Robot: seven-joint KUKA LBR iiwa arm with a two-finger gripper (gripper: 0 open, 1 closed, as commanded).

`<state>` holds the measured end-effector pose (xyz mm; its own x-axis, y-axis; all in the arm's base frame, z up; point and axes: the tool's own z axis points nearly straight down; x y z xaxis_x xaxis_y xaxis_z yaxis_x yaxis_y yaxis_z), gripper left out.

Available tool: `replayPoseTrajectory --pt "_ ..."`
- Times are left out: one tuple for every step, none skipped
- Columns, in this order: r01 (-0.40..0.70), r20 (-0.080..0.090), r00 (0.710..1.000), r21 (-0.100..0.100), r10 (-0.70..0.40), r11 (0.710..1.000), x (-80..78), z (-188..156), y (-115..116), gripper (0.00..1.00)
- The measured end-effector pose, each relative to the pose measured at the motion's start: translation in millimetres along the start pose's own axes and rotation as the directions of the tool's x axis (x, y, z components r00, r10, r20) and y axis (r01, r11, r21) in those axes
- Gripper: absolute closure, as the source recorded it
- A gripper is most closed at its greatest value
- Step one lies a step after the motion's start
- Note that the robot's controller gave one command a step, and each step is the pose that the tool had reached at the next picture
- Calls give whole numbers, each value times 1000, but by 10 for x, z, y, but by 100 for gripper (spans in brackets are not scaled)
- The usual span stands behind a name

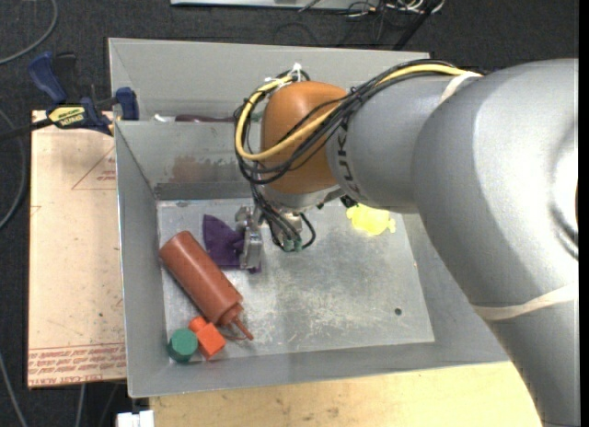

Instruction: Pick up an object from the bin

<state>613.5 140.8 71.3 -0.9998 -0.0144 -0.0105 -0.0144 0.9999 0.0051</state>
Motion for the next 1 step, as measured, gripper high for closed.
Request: replayPoseTrajectory --pt "0 0 1000 0 0 1000 3 -8 0 100"
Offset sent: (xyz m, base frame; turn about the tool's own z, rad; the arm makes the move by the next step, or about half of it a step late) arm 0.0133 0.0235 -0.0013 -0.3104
